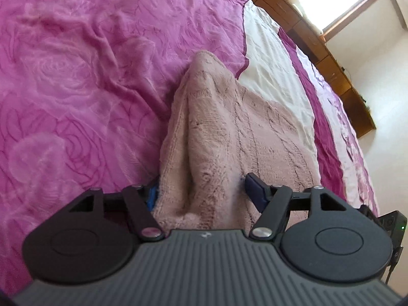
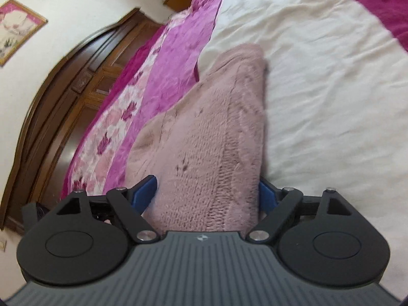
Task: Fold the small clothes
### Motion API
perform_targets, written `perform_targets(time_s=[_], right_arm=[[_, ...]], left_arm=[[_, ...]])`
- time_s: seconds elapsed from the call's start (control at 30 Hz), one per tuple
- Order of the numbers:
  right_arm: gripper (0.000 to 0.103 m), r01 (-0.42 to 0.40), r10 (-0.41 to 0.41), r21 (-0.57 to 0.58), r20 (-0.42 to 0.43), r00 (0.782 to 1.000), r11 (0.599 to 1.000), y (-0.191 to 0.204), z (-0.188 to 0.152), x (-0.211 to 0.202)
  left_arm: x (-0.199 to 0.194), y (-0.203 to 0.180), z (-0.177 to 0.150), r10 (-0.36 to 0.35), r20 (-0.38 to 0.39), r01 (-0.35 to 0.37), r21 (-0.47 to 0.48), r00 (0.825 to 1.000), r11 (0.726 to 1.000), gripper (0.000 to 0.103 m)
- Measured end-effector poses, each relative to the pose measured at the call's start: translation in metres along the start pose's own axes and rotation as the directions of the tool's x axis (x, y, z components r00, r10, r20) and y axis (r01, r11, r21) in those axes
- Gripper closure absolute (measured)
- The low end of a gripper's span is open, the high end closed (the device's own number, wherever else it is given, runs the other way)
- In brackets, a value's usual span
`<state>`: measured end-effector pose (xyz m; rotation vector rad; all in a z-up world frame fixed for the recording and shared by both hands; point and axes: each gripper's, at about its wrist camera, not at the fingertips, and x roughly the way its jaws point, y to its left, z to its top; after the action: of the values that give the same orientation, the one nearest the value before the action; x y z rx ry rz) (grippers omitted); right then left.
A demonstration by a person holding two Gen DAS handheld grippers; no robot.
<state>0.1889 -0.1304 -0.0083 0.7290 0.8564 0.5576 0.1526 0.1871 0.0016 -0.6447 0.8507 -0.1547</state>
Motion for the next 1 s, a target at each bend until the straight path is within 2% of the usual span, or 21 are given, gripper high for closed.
perform_targets(time_s=[0.07,0.1,0.13,0.17,0.23,0.37,0.5,0.73,1.0], right_arm=[[0.028,0.001,-0.001,-0.007,-0.024,1.000,1.000,0.002,0.003,0.007],[0.037,0.006,-0.006,0.003,-0.037,0.999,1.000,0.003,0.005,0.009],[0.044,0.004,-0.003,0.011,-0.046,0.999,1.000,0.003,0.009,0.009],[0.046,0.000,0.001,0.018,-0.050,0.999,1.000,0.004,0.013,0.007],[0.051,-0.016,0.017,0.026,-0.050,0.999,1.000,0.009,0.019,0.001],[0.052,-0.032,0.032,0.018,-0.035,0.999,0.999,0.028,0.026,-0.020],[0.052,-0.021,0.021,-0.005,-0.025,0.999,1.000,0.045,0.029,-0.053],[0.052,0.005,-0.004,-0.049,0.012,1.000,0.999,0.056,0.005,-0.135],[0.052,0.061,-0.060,-0.050,0.016,0.998,0.997,0.026,-0.038,-0.202]], left_arm=[[0.000,-0.001,-0.001,-0.004,0.006,0.004,0.008,1.000,1.000,0.038],[0.000,-0.002,-0.002,-0.003,0.009,0.002,0.009,1.000,1.000,0.047],[-0.001,-0.002,-0.001,-0.001,0.010,0.001,0.010,1.000,1.000,0.051],[-0.004,-0.002,-0.001,-0.004,0.013,0.004,0.003,1.000,1.000,0.058],[-0.009,-0.001,0.001,-0.030,0.013,0.031,-0.018,0.999,0.999,0.062],[-0.022,-0.018,0.001,-0.051,0.024,0.051,0.008,0.998,0.999,0.065],[-0.031,-0.034,-0.007,-0.081,-0.020,0.081,-0.001,0.997,0.997,0.065],[-0.052,-0.061,-0.046,-0.172,-0.072,0.173,-0.001,0.982,0.985,0.065],[-0.074,-0.097,-0.106,-0.140,-0.106,0.152,0.116,0.984,0.981,0.066]])
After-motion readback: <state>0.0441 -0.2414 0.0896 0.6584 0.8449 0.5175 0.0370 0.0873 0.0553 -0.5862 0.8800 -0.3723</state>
